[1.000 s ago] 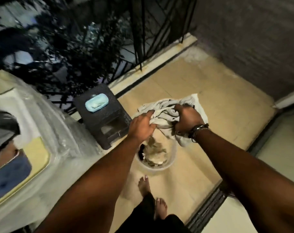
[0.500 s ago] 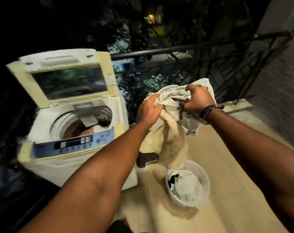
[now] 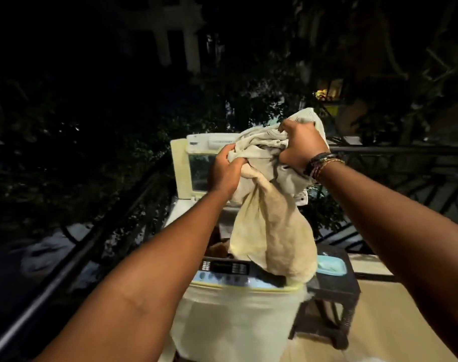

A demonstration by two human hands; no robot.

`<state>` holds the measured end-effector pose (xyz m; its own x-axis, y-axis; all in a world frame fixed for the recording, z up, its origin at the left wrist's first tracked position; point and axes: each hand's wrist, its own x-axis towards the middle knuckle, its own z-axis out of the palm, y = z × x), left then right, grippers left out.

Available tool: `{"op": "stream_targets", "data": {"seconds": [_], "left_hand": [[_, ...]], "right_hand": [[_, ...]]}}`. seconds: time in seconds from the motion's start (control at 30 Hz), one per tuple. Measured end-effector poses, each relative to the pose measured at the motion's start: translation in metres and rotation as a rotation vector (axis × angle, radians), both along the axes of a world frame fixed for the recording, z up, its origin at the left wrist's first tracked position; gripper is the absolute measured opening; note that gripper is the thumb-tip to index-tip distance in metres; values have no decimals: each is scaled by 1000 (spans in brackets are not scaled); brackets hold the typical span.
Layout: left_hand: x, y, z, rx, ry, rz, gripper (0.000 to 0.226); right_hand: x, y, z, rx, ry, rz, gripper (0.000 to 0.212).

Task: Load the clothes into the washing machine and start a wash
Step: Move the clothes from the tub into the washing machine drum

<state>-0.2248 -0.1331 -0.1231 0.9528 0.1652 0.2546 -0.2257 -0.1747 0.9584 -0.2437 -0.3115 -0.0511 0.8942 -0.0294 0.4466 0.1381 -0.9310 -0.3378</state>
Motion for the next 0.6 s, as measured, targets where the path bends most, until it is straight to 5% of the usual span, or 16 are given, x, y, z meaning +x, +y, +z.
{"op": "stream_targets", "data": {"seconds": [0.6], "left_hand": [[130, 94, -19, 192, -152, 57, 48]], "right_hand": [[128, 79, -11, 3, -35, 66, 58]]}}
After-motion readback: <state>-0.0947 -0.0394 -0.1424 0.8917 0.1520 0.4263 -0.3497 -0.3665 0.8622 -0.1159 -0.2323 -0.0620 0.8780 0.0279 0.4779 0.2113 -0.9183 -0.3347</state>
